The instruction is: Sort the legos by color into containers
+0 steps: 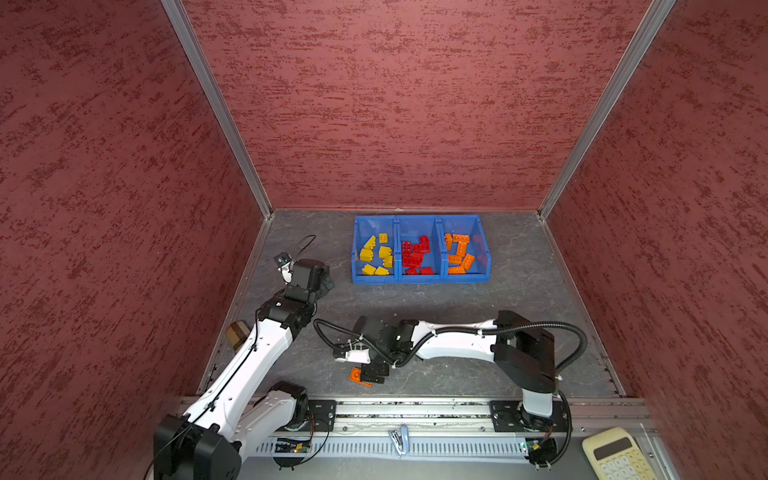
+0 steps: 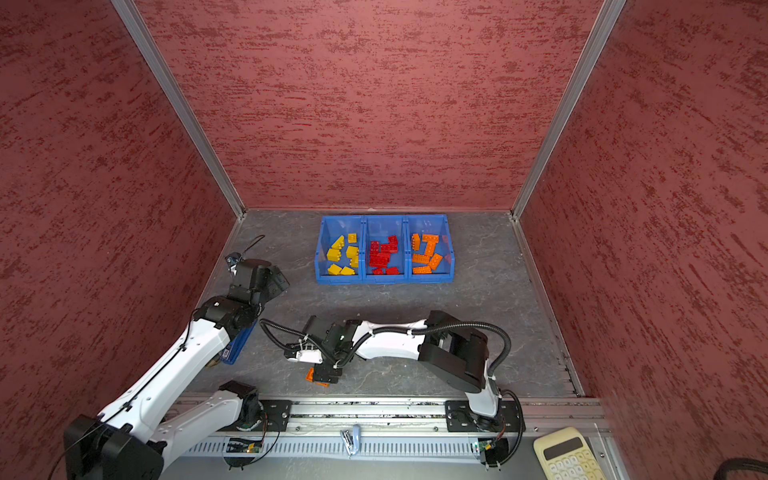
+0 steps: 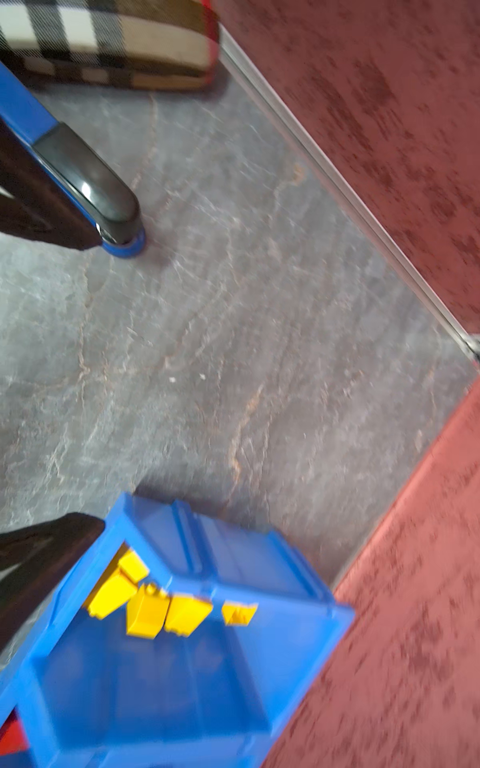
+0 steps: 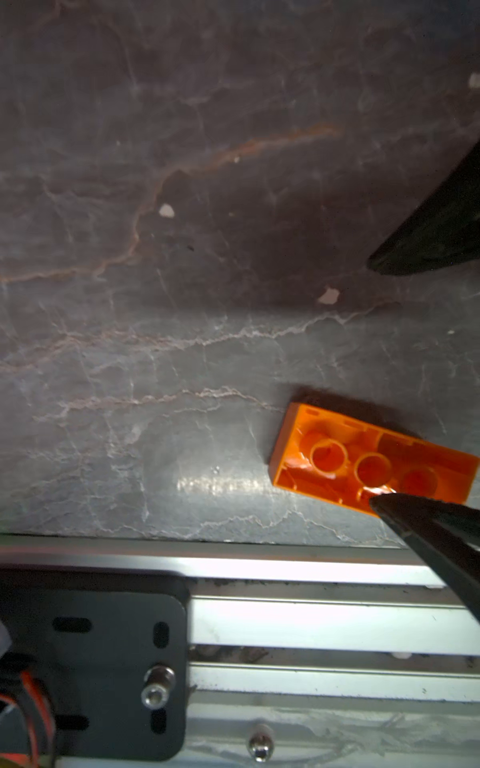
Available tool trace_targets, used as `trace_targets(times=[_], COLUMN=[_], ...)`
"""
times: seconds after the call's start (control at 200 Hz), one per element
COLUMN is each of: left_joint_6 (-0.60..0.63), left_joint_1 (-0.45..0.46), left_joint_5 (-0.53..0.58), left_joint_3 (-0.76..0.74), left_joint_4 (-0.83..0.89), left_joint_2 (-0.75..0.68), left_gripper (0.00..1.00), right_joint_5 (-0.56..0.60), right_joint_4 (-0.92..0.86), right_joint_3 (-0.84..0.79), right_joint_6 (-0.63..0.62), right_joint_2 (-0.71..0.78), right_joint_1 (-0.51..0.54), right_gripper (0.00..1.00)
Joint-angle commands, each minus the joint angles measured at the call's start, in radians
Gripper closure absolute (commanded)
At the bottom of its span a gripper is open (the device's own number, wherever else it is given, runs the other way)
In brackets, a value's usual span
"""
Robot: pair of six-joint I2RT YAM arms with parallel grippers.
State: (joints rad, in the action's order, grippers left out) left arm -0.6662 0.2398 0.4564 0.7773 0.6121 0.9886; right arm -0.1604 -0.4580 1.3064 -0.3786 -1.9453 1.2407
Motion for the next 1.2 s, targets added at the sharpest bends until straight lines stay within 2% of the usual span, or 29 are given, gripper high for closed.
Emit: trace_targets(times=[0.0, 0.17, 0.271, 0.416, 0.536, 0.792, 1.012, 1.192], left_joint_6=[-0.06, -0.097, -0.106, -0.083, -0.084, -0.111, -0.141, -0.128], left_joint_1=[-0.074, -0.163, -0.195, -0.195, -0.185, -0.031, 0.107, 0.187], left_joint_5=[-0.058, -0.119, -0.163, -0.22, -0.254, -0.217, -0.175, -0.157], left_joint_3=[-0.018, -0.052, -0.064, -0.063, -0.057, 0.02, 0.164, 0.289], left_joint_4=[0.043, 0.051, 0.045, 0.036, 0.026, 0.019, 0.033, 0.064], left_joint_2=[-0.019, -0.022, -0.012, 0.005, 0.022, 0.126, 0.344, 0.509], left_gripper=[0.01, 0.01, 0.01, 0.01, 0.0, 0.01, 0.01, 0.01], right_joint_5=[-0.018, -0.058, -0.067, 0.022, 0.072, 0.085, 0.069, 0.008], right_joint_4=[-0.116, -0.186, -0.216, -0.222, -0.209, -0.13, -0.074, -0.007], right_joint_3=[0.07, 0.13, 0.157, 0.122, 0.077, -0.078, -0.242, -0.301], right_joint_6=[-0.07, -0.102, -0.112, -0.102, -0.09, -0.053, -0.033, -0.012], right_joint_2=[-0.029, -0.072, -0.092, -0.101, -0.079, 0.057, 0.177, 0.271], right_joint_1=[0.01, 0.012, 0.013, 0.011, -0.001, -0.107, -0.236, -0.316], right_gripper=[0.18, 0.24, 0.32, 0.49, 0.59, 0.62, 0.63, 0.63])
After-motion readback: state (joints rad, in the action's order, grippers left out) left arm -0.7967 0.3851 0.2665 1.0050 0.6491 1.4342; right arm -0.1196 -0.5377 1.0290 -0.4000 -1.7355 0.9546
